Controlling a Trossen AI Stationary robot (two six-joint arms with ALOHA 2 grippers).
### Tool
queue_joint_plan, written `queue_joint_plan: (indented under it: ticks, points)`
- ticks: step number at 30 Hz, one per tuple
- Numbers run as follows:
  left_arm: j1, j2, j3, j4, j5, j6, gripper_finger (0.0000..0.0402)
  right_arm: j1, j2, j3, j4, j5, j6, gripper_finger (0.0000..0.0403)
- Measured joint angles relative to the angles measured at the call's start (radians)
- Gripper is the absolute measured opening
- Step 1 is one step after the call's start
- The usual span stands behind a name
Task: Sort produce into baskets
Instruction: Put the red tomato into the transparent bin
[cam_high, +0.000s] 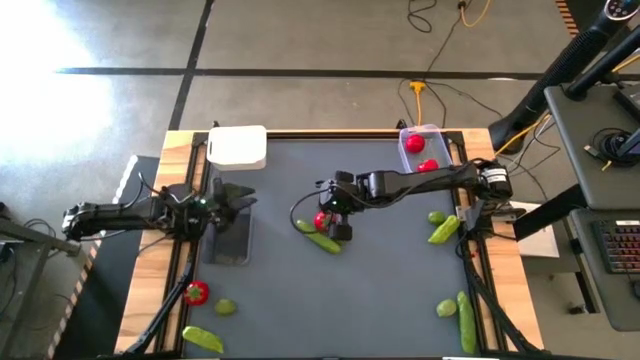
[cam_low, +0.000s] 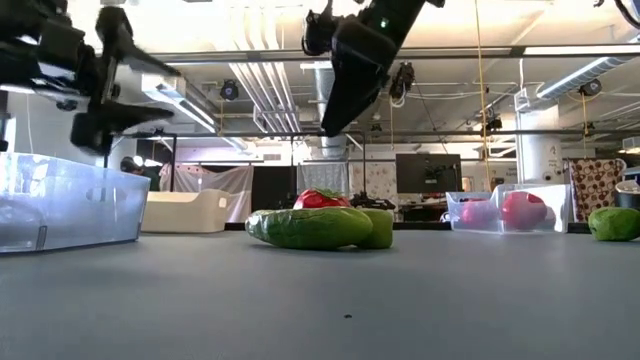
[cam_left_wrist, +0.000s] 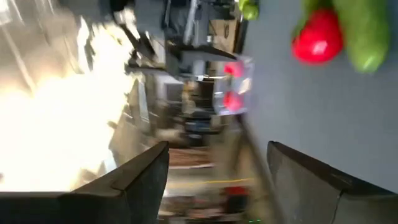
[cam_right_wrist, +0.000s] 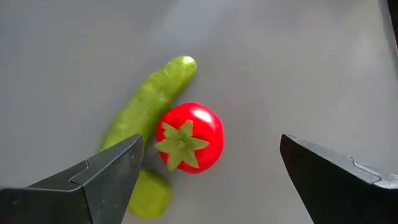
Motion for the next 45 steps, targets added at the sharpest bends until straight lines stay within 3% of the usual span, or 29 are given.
queue_joint_plan:
  ticks: [3,6,23,35,40,42,45]
  points:
    - [0.000,0.020,0.036,0.005,0.000,0.192,0.0253,-0.004,0.038,0.000,0.011,0.001,-0.032,0.0370]
    - [0.000,0.039,0.073,-0.001,0.000,0.257,0.0253,-0.006,0.089,0.000,0.035,-0.014,-0.055,0.0370]
    - [0.000,0.165,0.418,0.002,0.000,0.241,0.0253,-0.035,0.239,0.034,0.052,-0.049,-0.080,0.0366]
    - [0.000,0.282,0.791,0.002,0.000,0.241,0.0253,-0.061,0.252,0.034,0.050,-0.049,-0.044,0.0285]
    - [-0.001,0.339,0.969,0.004,0.023,0.239,0.0253,-0.061,0.252,0.034,0.040,-0.049,-0.042,0.0284]
    - [-0.002,0.369,1.035,-0.001,0.067,0.116,0.0253,-0.061,0.252,0.033,0.040,-0.049,-0.042,0.0288]
    - [-0.002,0.407,1.116,-0.020,0.063,-0.421,0.0253,-0.062,0.251,0.034,0.036,-0.049,-0.038,0.0287]
